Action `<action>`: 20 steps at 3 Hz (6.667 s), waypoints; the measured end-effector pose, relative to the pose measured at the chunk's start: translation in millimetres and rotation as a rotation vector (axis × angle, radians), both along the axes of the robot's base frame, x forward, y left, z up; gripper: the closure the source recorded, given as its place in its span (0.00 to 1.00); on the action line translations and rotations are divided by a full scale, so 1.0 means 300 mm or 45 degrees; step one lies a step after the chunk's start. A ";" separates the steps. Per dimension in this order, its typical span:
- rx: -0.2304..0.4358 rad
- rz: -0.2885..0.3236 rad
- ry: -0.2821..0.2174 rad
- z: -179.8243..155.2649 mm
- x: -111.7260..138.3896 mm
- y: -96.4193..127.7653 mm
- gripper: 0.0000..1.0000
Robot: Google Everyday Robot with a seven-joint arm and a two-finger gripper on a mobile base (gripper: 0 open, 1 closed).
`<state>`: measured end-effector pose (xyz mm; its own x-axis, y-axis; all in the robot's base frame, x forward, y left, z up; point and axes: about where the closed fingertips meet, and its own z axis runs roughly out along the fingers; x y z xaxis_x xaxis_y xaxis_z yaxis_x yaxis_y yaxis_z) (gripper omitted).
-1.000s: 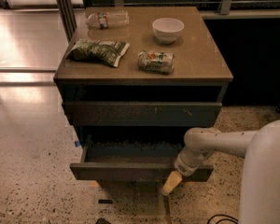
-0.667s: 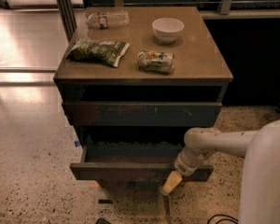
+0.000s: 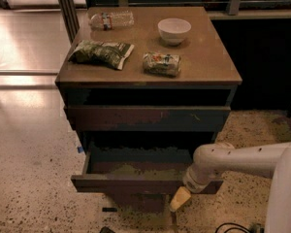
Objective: Open middle drawer
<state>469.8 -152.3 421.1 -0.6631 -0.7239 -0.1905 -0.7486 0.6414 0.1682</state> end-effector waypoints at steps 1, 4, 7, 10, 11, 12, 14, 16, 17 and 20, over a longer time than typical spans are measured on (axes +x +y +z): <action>-0.025 -0.040 0.020 0.075 -0.224 -0.047 0.00; -0.074 0.004 0.060 0.051 -0.263 -0.045 0.00; -0.092 0.017 -0.107 0.257 -0.124 -0.017 0.00; 0.066 0.053 0.197 -0.029 -0.088 -0.057 0.00; 0.066 0.053 0.197 -0.029 -0.088 -0.056 0.00; 0.011 0.061 0.172 -0.019 -0.142 -0.040 0.00; -0.239 0.158 -0.147 0.146 -0.244 -0.056 0.00; -0.276 0.111 -0.068 0.111 -0.371 -0.107 0.00; -0.270 0.131 -0.111 0.137 -0.316 -0.085 0.00; -0.153 0.256 -0.002 0.043 -0.319 0.026 0.00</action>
Offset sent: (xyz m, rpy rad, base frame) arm -0.0566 -0.0116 0.0208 -0.0160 0.0083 -0.0290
